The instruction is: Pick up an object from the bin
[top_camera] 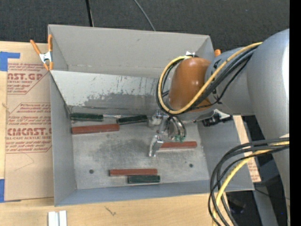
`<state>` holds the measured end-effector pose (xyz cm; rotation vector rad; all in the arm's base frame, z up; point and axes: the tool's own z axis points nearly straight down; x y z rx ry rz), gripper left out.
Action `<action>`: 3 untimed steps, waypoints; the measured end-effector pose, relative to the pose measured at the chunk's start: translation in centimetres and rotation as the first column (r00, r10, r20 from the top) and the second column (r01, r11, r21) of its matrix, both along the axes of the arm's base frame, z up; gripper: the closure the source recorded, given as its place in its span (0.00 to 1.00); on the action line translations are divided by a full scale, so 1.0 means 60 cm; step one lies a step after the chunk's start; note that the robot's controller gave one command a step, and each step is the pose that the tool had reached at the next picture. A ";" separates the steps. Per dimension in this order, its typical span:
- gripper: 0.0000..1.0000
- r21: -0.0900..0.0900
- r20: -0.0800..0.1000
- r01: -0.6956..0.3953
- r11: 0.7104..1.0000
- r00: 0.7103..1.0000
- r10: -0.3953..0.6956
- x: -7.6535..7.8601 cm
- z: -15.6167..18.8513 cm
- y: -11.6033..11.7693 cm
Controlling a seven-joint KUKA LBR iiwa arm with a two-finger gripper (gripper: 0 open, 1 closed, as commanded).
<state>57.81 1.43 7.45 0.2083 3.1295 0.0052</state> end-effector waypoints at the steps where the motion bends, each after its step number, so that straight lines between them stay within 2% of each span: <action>1: 1.00 -0.004 0.012 -0.154 0.988 0.988 0.154 -0.053 0.004 -0.062; 2: 1.00 -0.004 0.012 -0.154 0.988 0.988 0.154 -0.053 0.004 -0.062; 3: 1.00 -0.003 -0.002 -0.189 0.982 0.982 0.189 -0.040 0.223 -0.089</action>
Offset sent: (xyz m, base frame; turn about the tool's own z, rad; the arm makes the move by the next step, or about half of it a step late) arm 0.0000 0.0000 0.0000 0.0000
